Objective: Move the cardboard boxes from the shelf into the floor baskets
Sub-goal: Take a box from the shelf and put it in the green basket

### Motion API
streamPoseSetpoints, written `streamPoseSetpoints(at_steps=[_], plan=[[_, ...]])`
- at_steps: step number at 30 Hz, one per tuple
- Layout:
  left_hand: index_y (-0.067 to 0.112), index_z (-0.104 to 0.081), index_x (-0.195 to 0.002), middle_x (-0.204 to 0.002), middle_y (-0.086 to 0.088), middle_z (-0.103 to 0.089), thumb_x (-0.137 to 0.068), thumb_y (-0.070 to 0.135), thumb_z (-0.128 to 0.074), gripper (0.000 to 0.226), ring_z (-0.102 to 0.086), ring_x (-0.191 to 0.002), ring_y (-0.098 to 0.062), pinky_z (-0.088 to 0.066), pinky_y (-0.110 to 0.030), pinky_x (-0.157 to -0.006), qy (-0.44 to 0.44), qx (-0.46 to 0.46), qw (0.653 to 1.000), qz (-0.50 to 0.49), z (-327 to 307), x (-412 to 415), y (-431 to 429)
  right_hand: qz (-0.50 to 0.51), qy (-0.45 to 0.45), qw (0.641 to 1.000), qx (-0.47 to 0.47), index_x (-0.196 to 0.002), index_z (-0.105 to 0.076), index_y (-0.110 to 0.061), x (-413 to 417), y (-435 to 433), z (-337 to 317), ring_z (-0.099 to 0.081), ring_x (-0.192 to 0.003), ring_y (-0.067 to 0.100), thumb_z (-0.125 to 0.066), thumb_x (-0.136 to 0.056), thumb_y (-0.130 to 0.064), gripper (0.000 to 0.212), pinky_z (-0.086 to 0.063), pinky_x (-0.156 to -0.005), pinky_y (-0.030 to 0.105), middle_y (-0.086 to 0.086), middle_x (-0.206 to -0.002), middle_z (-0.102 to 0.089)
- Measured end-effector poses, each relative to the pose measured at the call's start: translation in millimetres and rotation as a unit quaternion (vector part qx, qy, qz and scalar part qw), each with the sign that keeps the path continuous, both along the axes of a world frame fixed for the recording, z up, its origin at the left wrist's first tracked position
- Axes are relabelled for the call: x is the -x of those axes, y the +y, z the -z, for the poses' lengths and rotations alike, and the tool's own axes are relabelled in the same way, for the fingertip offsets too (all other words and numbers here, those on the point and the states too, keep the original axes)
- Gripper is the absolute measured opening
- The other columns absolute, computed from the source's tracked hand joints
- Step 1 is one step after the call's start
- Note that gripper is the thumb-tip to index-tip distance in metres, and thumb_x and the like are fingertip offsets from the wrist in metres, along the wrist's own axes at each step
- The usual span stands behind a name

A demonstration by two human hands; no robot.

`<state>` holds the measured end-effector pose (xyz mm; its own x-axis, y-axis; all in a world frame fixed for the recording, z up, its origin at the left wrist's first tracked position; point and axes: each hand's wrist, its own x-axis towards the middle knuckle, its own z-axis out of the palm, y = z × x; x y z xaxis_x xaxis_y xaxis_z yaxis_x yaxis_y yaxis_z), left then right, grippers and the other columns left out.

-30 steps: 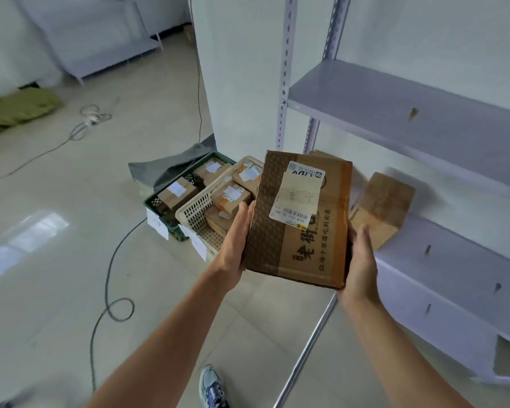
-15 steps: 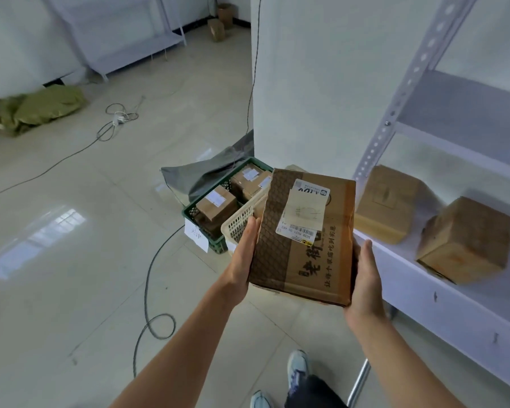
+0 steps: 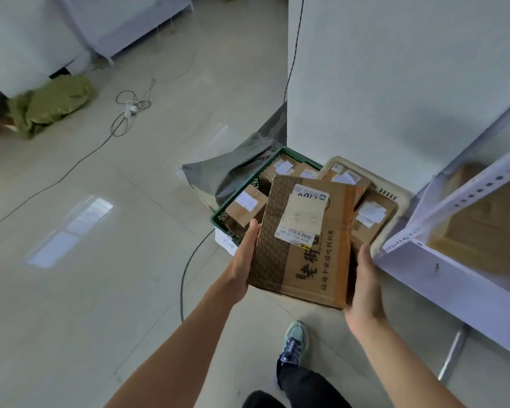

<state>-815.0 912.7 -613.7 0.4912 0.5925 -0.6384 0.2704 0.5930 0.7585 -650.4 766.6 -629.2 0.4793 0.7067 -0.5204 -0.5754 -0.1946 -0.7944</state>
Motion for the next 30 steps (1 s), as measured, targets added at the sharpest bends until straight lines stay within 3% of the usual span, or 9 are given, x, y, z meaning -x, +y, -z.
streamPoseSetpoints(at_steps=[8, 11, 14, 17, 20, 23, 25, 28, 30], plan=[[0.069, -0.077, -0.099, -0.129, 0.013, -0.079, -0.099, 0.087, -0.025, 0.056, -0.070, -0.131, -0.023, -0.043, -0.055, -0.124, 0.069, 0.021, 0.997, 0.025, 46, 10, 129, 0.019, 0.038, 0.996, 0.079, -0.116, -0.074, -0.055, 17, 116, 46, -0.060, -0.137, 0.026, -0.050, -0.077, -0.093, 0.060, -0.041, -0.119, 0.060, -0.008, -0.128, -0.076], [0.064, -0.068, -0.125, -0.143, 0.002, -0.072, -0.093, 0.090, -0.026, 0.060, -0.065, -0.137, -0.032, -0.040, -0.061, -0.125, 0.109, 0.012, 0.993, 0.031, 76, 13, 179, 0.001, 0.043, 0.994, 0.103, -0.132, -0.066, -0.053, 19, 159, 77, -0.057, -0.141, 0.022, -0.039, -0.090, -0.088, 0.061, -0.040, -0.120, 0.056, -0.009, -0.137, -0.072], [0.050, -0.058, -0.149, -0.147, -0.001, -0.070, -0.089, 0.093, -0.027, 0.080, -0.064, -0.138, -0.033, -0.040, -0.061, -0.124, 0.121, 0.005, 0.990, 0.067, 119, 16, 231, -0.001, 0.058, 0.989, 0.134, -0.120, -0.071, -0.059, 26, 204, 117, -0.066, -0.128, 0.010, -0.035, -0.093, -0.082, 0.051, -0.046, -0.115, 0.046, -0.015, -0.128, -0.076], [0.047, -0.057, -0.152, -0.148, -0.002, -0.069, -0.092, 0.096, -0.026, 0.084, -0.063, -0.139, -0.033, -0.040, -0.060, -0.124, 0.148, 0.017, 0.984, 0.101, 172, 17, 290, 0.012, 0.056, 0.987, 0.152, -0.123, -0.069, -0.061, 38, 256, 160, -0.058, -0.137, 0.012, -0.037, -0.085, -0.092, 0.058, -0.036, -0.122, 0.052, -0.015, -0.139, -0.070], [0.049, -0.058, -0.150, -0.146, 0.002, -0.070, -0.085, 0.097, -0.027, 0.087, -0.064, -0.136, -0.029, -0.043, -0.056, -0.121, 0.170, 0.031, 0.975, 0.142, 228, 18, 347, 0.059, 0.073, 0.981, 0.169, -0.142, -0.061, -0.049, 52, 304, 210, -0.050, -0.147, 0.015, -0.038, -0.088, -0.088, 0.071, -0.029, -0.127, 0.054, -0.009, -0.152, -0.061], [0.062, -0.061, -0.141, -0.131, 0.027, -0.073, -0.088, 0.097, -0.022, 0.075, -0.061, -0.127, 0.000, -0.044, -0.034, -0.103, 0.160, 0.023, 0.971, 0.179, 280, 21, 398, 0.081, 0.089, 0.977, 0.178, -0.154, -0.050, -0.042, 61, 351, 258, -0.041, -0.153, 0.014, -0.039, -0.085, -0.086, 0.082, -0.023, -0.130, 0.052, -0.009, -0.162, -0.050], [0.070, -0.065, -0.130, -0.118, 0.042, -0.072, -0.094, 0.091, -0.018, 0.063, -0.060, -0.112, 0.019, -0.038, -0.027, -0.099, 0.147, 0.019, 0.969, 0.199, 311, 22, 430, 0.089, 0.098, 0.973, 0.188, -0.147, -0.053, -0.047, 65, 381, 287, -0.036, -0.155, 0.014, -0.038, -0.082, -0.087, 0.077, -0.021, -0.131, 0.053, -0.009, -0.165, -0.046], [0.054, -0.061, -0.146, -0.134, 0.026, -0.074, -0.101, 0.084, -0.014, 0.072, -0.068, -0.116, 0.013, -0.044, -0.027, -0.097, 0.139, 0.018, 0.967, 0.211, 357, 21, 472, 0.090, 0.120, 0.967, 0.206, -0.152, -0.049, -0.046, 67, 419, 327, -0.032, -0.158, 0.018, -0.035, -0.084, -0.085, 0.080, -0.019, -0.130, 0.057, -0.007, -0.168, -0.041], [0.050, -0.056, -0.154, -0.142, 0.018, -0.072, -0.103, 0.082, -0.011, 0.075, -0.066, -0.132, -0.004, -0.045, -0.039, -0.111, 0.134, 0.030, 0.967, 0.214, 385, 16, 492, 0.100, 0.128, 0.963, 0.214, -0.144, -0.054, -0.049, 64, 440, 349, -0.033, -0.158, 0.021, -0.033, -0.090, -0.082, 0.067, -0.021, -0.130, 0.058, -0.004, -0.167, -0.044]])
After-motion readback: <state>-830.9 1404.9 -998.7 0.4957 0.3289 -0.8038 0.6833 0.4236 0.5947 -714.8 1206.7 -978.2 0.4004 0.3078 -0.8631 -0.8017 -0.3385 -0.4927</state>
